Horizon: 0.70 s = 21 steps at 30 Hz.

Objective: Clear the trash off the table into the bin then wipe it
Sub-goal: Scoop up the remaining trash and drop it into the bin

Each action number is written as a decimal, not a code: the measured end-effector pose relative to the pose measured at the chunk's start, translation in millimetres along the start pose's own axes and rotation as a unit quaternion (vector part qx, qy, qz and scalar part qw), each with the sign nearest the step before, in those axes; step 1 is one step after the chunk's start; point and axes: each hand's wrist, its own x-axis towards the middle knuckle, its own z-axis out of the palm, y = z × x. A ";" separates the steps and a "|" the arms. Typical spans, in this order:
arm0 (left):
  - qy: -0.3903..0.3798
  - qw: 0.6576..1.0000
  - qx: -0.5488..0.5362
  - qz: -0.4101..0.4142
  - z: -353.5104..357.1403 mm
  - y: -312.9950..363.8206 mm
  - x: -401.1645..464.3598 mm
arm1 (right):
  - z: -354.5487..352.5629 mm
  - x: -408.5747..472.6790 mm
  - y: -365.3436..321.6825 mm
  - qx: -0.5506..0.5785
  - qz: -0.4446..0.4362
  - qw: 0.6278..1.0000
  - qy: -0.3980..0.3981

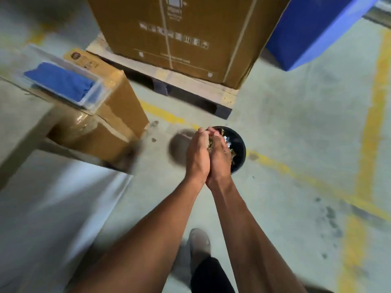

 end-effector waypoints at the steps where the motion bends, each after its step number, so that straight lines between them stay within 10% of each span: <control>1: -0.016 1.000 -0.013 -0.015 8.3 -20.0 7.8 | -12.8 9.2 7.1 0.008 0.019 1.000 0.008; 21: -0.070 0.982 -0.012 -0.175 94.3 -215.2 191.5 | -138.5 210.3 107.5 0.095 0.102 0.983 0.122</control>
